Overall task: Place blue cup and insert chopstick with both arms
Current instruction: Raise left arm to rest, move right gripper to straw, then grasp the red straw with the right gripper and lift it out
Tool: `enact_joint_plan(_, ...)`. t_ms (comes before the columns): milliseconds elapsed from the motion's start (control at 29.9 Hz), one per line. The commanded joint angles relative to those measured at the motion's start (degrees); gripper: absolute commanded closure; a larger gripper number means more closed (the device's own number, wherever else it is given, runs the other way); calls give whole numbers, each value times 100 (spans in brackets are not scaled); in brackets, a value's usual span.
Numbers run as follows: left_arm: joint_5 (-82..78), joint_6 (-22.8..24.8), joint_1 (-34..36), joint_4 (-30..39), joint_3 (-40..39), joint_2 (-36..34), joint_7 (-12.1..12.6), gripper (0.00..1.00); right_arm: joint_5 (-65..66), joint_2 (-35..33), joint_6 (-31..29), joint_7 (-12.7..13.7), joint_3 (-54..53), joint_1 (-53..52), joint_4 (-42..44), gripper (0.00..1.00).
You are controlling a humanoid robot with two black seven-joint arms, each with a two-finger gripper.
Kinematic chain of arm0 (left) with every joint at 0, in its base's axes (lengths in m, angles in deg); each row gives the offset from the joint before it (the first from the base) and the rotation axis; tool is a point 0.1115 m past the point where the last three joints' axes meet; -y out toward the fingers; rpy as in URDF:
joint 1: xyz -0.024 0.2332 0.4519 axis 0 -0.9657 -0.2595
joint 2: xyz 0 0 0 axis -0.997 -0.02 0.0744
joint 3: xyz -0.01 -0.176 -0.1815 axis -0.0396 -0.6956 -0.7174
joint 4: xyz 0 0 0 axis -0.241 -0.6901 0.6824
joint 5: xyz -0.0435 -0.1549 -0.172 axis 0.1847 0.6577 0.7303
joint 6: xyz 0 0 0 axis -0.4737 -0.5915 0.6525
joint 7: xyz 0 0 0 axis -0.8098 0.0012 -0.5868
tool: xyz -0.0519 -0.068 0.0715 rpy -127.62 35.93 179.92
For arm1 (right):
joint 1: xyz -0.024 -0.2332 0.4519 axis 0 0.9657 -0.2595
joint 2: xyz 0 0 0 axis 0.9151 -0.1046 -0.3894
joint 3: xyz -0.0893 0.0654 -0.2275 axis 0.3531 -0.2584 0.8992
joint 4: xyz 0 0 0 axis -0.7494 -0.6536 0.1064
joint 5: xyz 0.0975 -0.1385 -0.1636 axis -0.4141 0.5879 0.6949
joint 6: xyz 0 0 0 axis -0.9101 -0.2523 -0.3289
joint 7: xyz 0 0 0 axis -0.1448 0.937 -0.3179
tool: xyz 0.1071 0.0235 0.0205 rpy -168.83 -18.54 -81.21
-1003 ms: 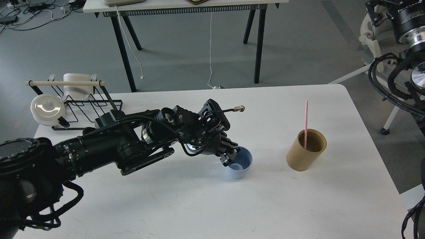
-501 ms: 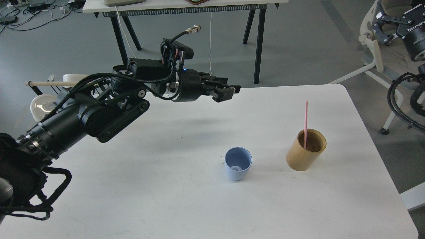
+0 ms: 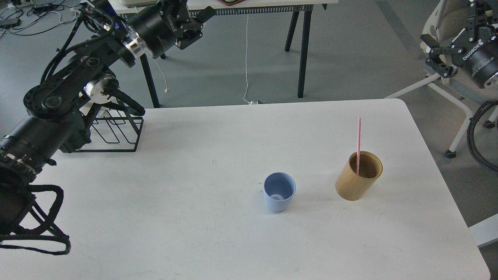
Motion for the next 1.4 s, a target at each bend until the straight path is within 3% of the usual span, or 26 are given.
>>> enact_joint_plan(0,1481,2,113,-702,20,-2,13,1,699,-9,229,-1,9,111,-100,1)
enact_joint_plan(134,2606,2,122,-1529,11,-11,4,1,1568,-27,597,-1,27,269,-704,1)
enact_joint_plan(234,3353,2,61,-1767,20,-38,13,1,2761,-27,887,-10,36,374,-987,1)
enact_joint_plan(568,3742,2,-54,-1776,29,-231,13,1,5487,-246,1424,-80,448,480,-1900,3)
enact_joint_plan(836,3751,2,-45,-1776,11,-231,-31,1,7774,-457,1873,-72,1257,472,-2271,17)
enact_joint_plan(1370,3760,2,-63,-1776,20,-222,-40,1,8417,-414,1864,-72,2075,489,-2236,47)
